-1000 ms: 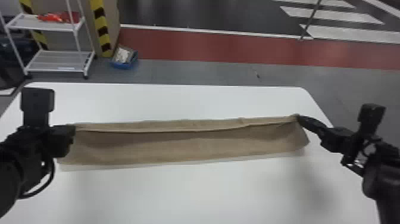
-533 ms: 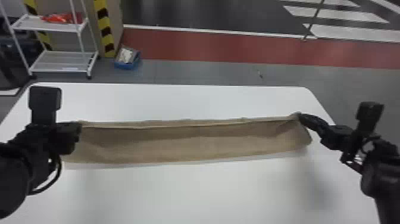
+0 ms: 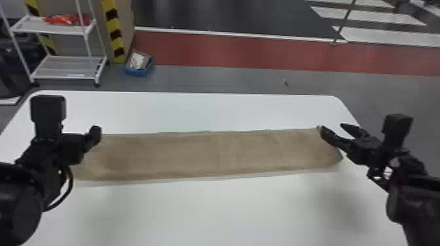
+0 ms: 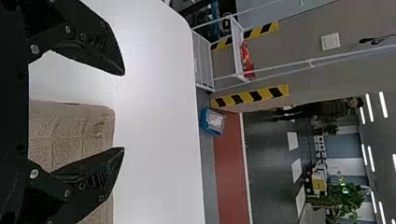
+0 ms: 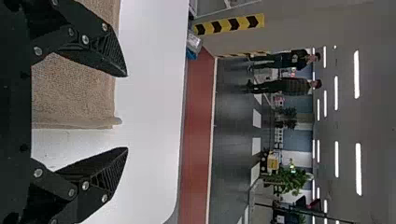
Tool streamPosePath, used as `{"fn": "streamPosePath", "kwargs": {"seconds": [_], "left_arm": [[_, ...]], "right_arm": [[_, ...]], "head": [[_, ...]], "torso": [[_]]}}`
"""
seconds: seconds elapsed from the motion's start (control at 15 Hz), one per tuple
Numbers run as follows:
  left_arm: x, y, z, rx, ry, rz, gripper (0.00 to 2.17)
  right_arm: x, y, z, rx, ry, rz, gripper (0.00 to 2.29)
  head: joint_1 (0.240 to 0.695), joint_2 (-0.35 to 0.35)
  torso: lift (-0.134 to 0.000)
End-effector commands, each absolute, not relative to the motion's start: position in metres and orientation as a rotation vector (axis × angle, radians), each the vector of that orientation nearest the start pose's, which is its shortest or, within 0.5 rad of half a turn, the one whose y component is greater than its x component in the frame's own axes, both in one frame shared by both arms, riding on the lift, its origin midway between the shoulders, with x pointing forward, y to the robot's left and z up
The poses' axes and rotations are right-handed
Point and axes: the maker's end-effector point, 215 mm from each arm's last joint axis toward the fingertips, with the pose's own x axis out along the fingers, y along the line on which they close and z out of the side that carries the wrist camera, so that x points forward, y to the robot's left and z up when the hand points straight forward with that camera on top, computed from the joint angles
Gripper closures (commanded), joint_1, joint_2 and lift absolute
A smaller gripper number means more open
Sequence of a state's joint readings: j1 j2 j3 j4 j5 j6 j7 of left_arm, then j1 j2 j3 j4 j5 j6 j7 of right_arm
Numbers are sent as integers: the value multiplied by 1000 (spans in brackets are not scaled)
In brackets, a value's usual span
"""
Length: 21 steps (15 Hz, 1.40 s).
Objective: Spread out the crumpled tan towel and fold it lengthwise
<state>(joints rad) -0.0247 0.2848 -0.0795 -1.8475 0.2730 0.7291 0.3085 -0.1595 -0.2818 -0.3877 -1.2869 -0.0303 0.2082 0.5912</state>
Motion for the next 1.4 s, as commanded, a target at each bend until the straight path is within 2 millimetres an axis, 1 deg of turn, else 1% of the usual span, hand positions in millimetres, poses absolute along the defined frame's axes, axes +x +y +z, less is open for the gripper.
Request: {"fn": "streamPosePath", "kwargs": {"seconds": [0.0, 0.07, 0.2, 0.27, 0.33, 0.4, 0.47, 0.53, 0.73, 0.8, 0.87, 0.93, 1.0, 1.13, 1.2, 1.27, 1.33], "left_arm": [[564, 314, -371, 106, 362, 185, 19], [556, 320, -369, 90, 353, 194, 19], [543, 329, -376, 57, 363, 195, 19], [539, 331, -376, 47, 348, 193, 19], [533, 334, -381, 29, 348, 179, 19], [528, 336, -382, -6, 338, 164, 19], [521, 337, -390, -24, 354, 157, 19], [513, 346, -394, -30, 355, 173, 19], [489, 355, -403, -94, 391, 184, 29], [485, 353, -405, -110, 396, 180, 29], [480, 350, -412, -123, 414, 179, 39], [478, 345, -416, -147, 427, 172, 70], [481, 342, -415, -156, 424, 162, 90], [498, 337, -407, -162, 413, 143, 154], [507, 334, -407, -164, 417, 128, 194], [513, 331, -417, -154, 468, 107, 235], [514, 328, -427, -145, 521, 94, 265]], "right_arm": [[575, -454, -398, -25, 260, 133, 66], [566, -461, -401, -6, 269, 121, 66], [551, -471, -413, 31, 302, 101, 66], [545, -473, -415, 64, 306, 105, 70], [535, -475, -420, 91, 323, 107, 83], [527, -478, -421, 96, 324, 105, 90], [520, -482, -417, 88, 317, 102, 90], [510, -484, -415, 79, 314, 101, 93], [499, -476, -403, 45, 300, 121, 97], [497, -474, -401, 41, 293, 124, 100], [496, -469, -397, 36, 282, 130, 113], [495, -464, -394, 32, 274, 135, 113], [495, -458, -390, 19, 263, 148, 117], [500, -440, -379, -10, 224, 176, 130], [501, -429, -371, -34, 187, 196, 130], [501, -411, -371, -49, 177, 230, 134], [502, -396, -374, -58, 180, 257, 154]], "head": [[695, -135], [695, -133], [695, -133], [695, -139], [695, -141], [695, -143], [695, -145], [695, -147], [695, -147], [695, -144], [695, -141], [695, -138], [695, -135], [695, -134], [695, -130], [695, -126], [695, -119]], "torso": [[-124], [-124], [-124], [-124], [-124], [-124], [-124], [-124], [-124], [-124], [-124], [-124], [-124], [-124], [-124], [-124], [-124]]}}
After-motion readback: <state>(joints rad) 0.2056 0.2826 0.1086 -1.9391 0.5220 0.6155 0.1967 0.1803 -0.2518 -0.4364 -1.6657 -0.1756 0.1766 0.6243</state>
